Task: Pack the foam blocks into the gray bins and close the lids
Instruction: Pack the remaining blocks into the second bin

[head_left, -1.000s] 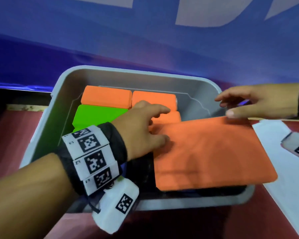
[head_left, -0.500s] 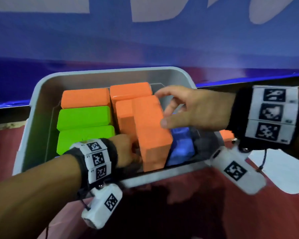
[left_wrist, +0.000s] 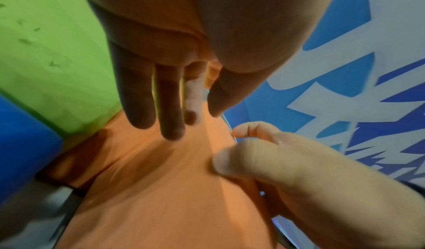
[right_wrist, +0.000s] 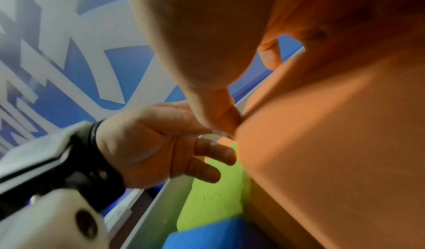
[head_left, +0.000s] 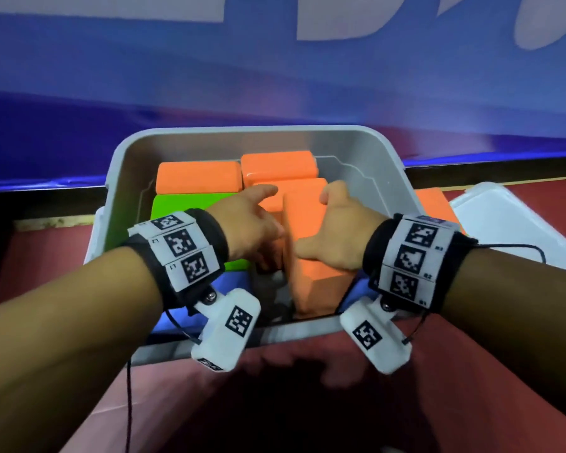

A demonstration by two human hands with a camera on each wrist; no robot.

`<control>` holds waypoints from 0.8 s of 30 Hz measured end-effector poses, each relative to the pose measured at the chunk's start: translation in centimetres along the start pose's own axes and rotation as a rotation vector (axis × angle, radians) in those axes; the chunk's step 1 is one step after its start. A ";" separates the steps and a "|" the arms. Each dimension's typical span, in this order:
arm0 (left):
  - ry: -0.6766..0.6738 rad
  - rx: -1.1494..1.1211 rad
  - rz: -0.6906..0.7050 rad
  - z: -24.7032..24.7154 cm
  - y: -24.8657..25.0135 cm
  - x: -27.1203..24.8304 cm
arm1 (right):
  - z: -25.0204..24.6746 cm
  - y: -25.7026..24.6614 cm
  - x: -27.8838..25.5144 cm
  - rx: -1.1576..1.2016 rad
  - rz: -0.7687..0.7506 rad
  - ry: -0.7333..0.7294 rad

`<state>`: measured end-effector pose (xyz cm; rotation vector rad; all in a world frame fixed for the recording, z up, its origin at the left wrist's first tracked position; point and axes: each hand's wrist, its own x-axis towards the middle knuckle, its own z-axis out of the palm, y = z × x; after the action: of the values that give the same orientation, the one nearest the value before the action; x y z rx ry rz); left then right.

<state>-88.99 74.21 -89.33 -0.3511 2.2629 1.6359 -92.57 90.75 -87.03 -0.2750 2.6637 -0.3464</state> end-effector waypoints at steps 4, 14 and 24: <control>0.150 0.191 0.107 -2.0 1.1 0.8 | -3.7 1.0 0.3 -0.059 0.034 -0.047; -0.179 0.424 0.176 -1.3 1.7 -0.2 | -3.3 2.3 0.7 -0.228 -0.409 -0.122; -0.134 0.668 0.071 2.2 -0.8 0.4 | -3.5 7.0 4.6 -0.233 0.107 -0.027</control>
<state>-88.80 76.09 -90.82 0.0071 2.5605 0.8113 -99.18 96.96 -87.80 -0.2043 2.6793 0.0018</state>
